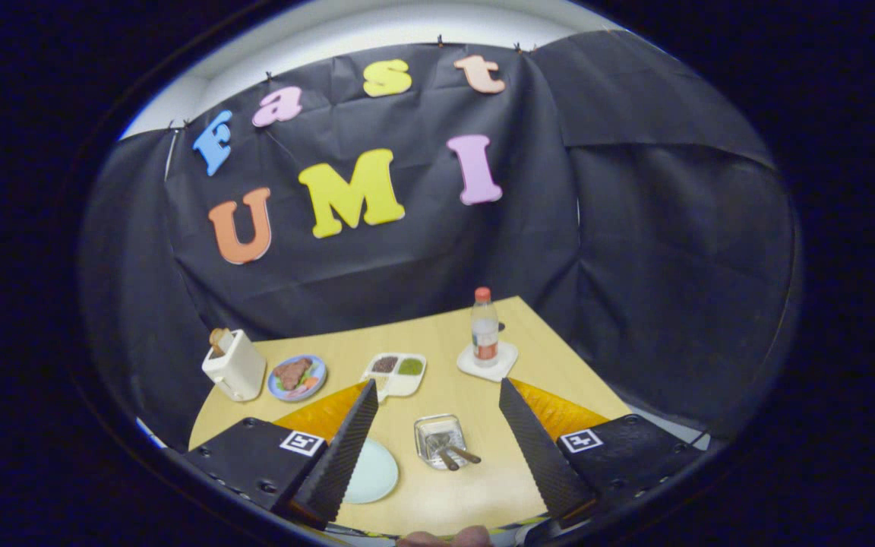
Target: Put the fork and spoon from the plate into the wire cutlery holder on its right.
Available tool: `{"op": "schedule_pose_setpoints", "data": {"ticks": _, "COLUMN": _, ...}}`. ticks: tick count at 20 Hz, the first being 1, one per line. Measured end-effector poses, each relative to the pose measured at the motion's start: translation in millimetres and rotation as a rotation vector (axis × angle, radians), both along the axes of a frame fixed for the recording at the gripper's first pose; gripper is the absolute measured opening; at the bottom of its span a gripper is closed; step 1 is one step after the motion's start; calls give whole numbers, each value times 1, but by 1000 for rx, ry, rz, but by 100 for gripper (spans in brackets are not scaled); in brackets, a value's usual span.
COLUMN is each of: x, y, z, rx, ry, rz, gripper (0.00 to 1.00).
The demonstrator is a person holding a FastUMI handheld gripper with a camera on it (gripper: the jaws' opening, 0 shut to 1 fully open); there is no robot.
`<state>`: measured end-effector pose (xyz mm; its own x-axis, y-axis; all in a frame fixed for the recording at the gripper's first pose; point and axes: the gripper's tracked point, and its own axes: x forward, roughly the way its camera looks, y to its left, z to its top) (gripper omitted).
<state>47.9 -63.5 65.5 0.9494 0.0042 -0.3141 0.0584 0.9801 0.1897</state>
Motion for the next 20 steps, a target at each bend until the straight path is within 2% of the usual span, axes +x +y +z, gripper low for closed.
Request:
{"op": "schedule_pose_setpoints", "data": {"ticks": 3, "x": -28, "y": 5, "z": 19, "rx": -108, "ry": -186, "rz": 9, "gripper": 96}}
{"op": "schedule_pose_setpoints", "data": {"ticks": 5, "x": -50, "y": 19, "z": 27, "rx": -104, "ry": -265, "rz": 33, "gripper": 96}}
{"op": "schedule_pose_setpoints", "data": {"ticks": 9, "x": -74, "y": 21, "z": 28, "rx": -103, "ry": -394, "rz": 16, "gripper": 96}}
{"op": "schedule_pose_setpoints", "data": {"ticks": 13, "x": -88, "y": 30, "z": 18, "rx": -147, "ry": -440, "rz": 15, "gripper": 96}}
{"op": "schedule_pose_setpoints", "data": {"ticks": 20, "x": -78, "y": 42, "z": -3, "rx": -156, "ry": -405, "rz": 21, "gripper": 96}}
